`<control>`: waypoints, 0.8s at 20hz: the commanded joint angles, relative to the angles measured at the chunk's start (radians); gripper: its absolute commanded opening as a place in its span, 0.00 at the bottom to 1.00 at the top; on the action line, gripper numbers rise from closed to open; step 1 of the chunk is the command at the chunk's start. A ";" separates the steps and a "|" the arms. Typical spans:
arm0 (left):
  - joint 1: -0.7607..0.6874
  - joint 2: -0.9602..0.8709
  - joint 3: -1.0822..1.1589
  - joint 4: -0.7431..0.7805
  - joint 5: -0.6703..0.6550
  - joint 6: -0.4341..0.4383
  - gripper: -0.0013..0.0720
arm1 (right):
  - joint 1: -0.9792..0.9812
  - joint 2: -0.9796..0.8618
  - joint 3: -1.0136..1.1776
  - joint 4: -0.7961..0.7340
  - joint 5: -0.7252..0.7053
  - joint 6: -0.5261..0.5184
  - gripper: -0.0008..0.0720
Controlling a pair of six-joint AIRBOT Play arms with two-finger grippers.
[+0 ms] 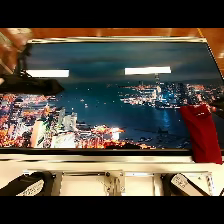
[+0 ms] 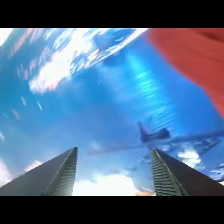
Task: Fold the shirts.
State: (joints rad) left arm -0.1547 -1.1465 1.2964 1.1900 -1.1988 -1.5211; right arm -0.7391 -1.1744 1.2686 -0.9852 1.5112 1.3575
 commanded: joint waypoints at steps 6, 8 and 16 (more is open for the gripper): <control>-0.118 -0.215 0.098 0.303 -0.174 -0.111 0.97 | 0.508 0.012 0.019 -0.434 -0.045 0.161 0.84; -0.113 -0.215 0.098 0.304 -0.171 -0.111 0.97 | 0.547 0.012 0.019 -0.433 -0.046 0.161 0.84; -0.112 -0.219 0.098 0.303 -0.127 -0.111 0.98 | 0.571 0.012 0.019 -0.427 -0.046 0.161 0.84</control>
State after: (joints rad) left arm -0.2665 -1.3628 1.3922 1.4895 -1.3491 -1.6314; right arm -0.1764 -1.1622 1.2869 -1.4063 1.4662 1.5146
